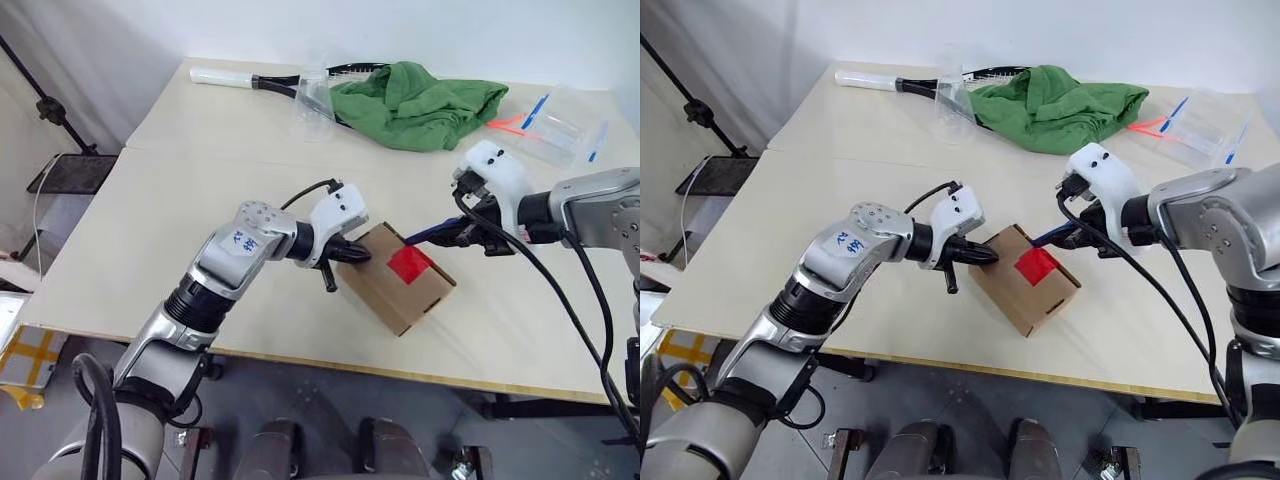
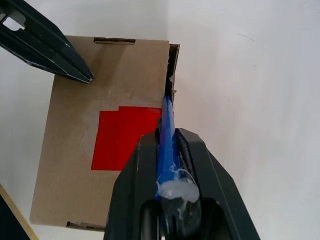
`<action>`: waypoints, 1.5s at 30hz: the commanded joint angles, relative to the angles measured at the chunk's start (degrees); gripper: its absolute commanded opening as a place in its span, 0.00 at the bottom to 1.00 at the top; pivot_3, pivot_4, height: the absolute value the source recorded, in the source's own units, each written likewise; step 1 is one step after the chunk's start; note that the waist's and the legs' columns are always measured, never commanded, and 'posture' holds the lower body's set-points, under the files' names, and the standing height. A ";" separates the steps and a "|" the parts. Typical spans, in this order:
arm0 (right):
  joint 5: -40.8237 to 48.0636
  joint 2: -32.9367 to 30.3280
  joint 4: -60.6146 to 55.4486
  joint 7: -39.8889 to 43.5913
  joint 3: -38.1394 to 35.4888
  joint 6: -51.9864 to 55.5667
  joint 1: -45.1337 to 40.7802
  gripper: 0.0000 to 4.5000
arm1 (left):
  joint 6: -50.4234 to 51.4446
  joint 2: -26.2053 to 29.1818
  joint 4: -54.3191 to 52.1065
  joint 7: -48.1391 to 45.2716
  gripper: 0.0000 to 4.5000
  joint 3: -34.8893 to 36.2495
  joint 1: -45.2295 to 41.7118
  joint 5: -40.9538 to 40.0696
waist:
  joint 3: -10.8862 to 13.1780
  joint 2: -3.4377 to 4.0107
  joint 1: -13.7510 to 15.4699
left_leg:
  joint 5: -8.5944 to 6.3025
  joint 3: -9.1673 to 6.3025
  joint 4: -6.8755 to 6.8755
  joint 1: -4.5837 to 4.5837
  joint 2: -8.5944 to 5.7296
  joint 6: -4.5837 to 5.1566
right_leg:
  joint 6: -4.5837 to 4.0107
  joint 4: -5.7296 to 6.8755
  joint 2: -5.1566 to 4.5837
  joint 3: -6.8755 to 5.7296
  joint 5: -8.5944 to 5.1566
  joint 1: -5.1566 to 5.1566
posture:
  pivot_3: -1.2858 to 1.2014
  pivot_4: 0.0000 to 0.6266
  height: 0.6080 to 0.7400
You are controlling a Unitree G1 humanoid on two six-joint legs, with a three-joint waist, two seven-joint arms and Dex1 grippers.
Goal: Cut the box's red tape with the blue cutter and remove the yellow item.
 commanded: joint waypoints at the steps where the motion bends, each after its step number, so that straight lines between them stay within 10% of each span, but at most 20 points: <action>1: 2.03 -3.43 -1.79 1.65 0.88 0.82 -1.28 0.03 | 1.95 -0.10 1.59 1.16 0.00 -2.11 0.53 2.08 | 0.00 0.00 0.02 | 0.00 -0.01 0.00 0.00 0.00 0.00 | 0.00 0.00 0.00 -0.01 0.00 0.01 | 0.52 0.24 1.00; 21: 5.99 -14.40 -4.22 8.06 5.19 0.45 -0.05 0.03 | 2.13 -1.19 4.08 3.02 0.00 -2.16 0.55 3.08 | -0.03 -0.04 0.43 | -0.01 -0.03 0.04 0.04 -0.01 0.02 | 0.01 -0.06 -0.01 0.00 0.00 0.11 | 0.52 0.24 1.00; 45: 7.74 -9.83 2.95 3.76 12.23 0.82 -4.05 0.03 | 1.14 -3.78 5.26 5.12 0.00 -2.34 0.83 4.14 | -0.08 -0.09 0.11 | -0.01 -0.15 0.17 0.47 0.06 0.02 | 0.07 -0.32 0.02 -0.09 0.04 0.78 | 0.52 0.24 1.00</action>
